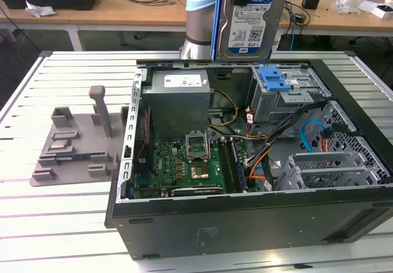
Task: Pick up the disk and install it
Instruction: 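Pick up the disk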
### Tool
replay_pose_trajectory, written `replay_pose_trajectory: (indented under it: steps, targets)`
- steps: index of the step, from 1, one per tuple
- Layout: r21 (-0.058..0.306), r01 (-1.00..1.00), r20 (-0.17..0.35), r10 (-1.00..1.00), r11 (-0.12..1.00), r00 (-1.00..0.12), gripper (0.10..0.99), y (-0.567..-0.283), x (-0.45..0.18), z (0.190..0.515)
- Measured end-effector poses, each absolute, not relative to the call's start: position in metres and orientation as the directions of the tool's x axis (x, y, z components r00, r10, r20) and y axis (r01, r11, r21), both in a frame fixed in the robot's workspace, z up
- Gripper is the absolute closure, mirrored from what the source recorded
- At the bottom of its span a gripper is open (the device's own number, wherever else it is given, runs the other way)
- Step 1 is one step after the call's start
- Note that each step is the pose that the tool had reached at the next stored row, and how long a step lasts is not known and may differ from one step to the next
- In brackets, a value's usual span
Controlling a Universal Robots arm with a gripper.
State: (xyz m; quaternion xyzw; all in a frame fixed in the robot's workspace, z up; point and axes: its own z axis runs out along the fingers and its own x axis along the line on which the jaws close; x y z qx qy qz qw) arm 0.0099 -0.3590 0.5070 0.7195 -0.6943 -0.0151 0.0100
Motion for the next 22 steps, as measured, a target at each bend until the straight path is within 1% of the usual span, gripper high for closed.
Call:
replay_pose_trajectory:
  steps: [3,19,22]
  targets:
    - [0.035,-0.999,-0.008,-0.999,-0.036,0.035,0.718,-0.371,0.01,0.507]
    - [0.035,-0.999,-0.008,-0.999,-0.036,0.035,0.718,-0.406,0.01,0.506]
    - [0.035,-0.999,-0.008,-0.999,-0.036,0.035,0.718,-0.419,0.01,0.506]
